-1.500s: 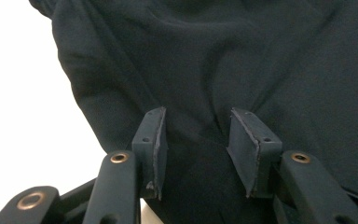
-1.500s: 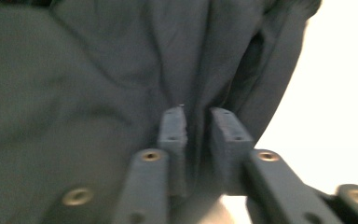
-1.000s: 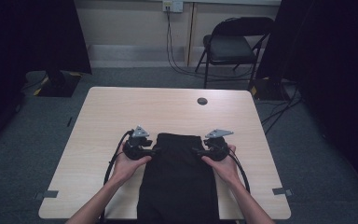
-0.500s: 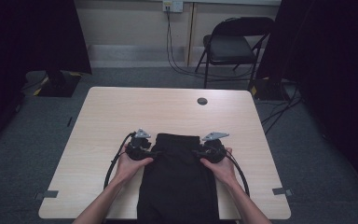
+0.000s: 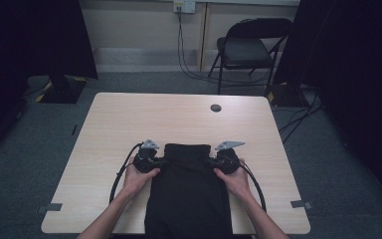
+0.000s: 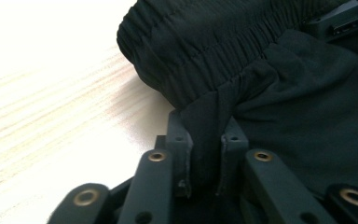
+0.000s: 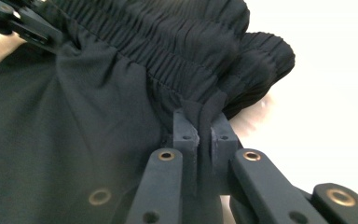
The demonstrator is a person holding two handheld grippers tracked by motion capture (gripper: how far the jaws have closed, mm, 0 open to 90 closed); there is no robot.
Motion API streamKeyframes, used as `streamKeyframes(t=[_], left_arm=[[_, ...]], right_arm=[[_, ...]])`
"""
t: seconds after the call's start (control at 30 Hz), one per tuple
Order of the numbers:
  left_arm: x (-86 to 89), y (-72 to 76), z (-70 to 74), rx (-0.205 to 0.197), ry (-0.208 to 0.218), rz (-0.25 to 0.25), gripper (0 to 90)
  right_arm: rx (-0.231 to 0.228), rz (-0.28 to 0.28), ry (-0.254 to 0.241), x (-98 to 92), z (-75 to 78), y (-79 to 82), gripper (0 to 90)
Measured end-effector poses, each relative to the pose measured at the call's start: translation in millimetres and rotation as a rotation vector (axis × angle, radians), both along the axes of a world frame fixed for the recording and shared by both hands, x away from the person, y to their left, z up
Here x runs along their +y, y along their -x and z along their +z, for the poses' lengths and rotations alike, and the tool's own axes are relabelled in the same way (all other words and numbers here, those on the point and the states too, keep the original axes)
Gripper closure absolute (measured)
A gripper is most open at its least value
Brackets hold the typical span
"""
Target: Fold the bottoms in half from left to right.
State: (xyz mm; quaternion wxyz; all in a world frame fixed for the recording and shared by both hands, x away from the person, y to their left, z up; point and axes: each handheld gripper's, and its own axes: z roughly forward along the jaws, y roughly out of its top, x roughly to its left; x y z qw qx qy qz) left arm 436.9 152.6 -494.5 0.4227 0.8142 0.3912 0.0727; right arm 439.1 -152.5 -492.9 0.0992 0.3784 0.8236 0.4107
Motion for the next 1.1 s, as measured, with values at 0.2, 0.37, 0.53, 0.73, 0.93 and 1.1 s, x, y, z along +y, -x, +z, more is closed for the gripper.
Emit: streamKeyframes(t=[0.2, 0.37, 0.53, 0.73, 0.93, 1.1], left_arm=[[3.7, -2.6, 30.6, -0.090, 0.031, 0.029, 81.3], [7.0, -7.9, 61.7, -0.168, 0.034, 0.071, 81.7], [14.7, -16.6, 98.2, -0.241, 0.070, 0.093, 82.0], [25.0, -33.6, 142.7, -0.321, 0.083, 0.133, 82.1], [35.8, -45.5, 178.1, -0.394, 0.114, 0.238, 82.7], [42.1, -52.7, 219.2, -0.457, 0.133, 0.270, 82.8]], right_arm=[[-0.072, -0.011, -0.070, 1.1, 31.7, -5.1, 85.4], [-0.125, -0.008, -0.089, 5.8, 59.0, -12.4, 85.8], [-0.204, -0.009, -0.123, 12.4, 104.0, -25.8, 86.0], [-0.244, -0.024, -0.146, 22.1, 138.1, -44.6, 86.2], [-0.328, 0.006, -0.176, 39.9, 196.6, -65.8, 86.8], [-0.397, 0.002, -0.179, 52.5, 243.2, -79.7, 87.1]])
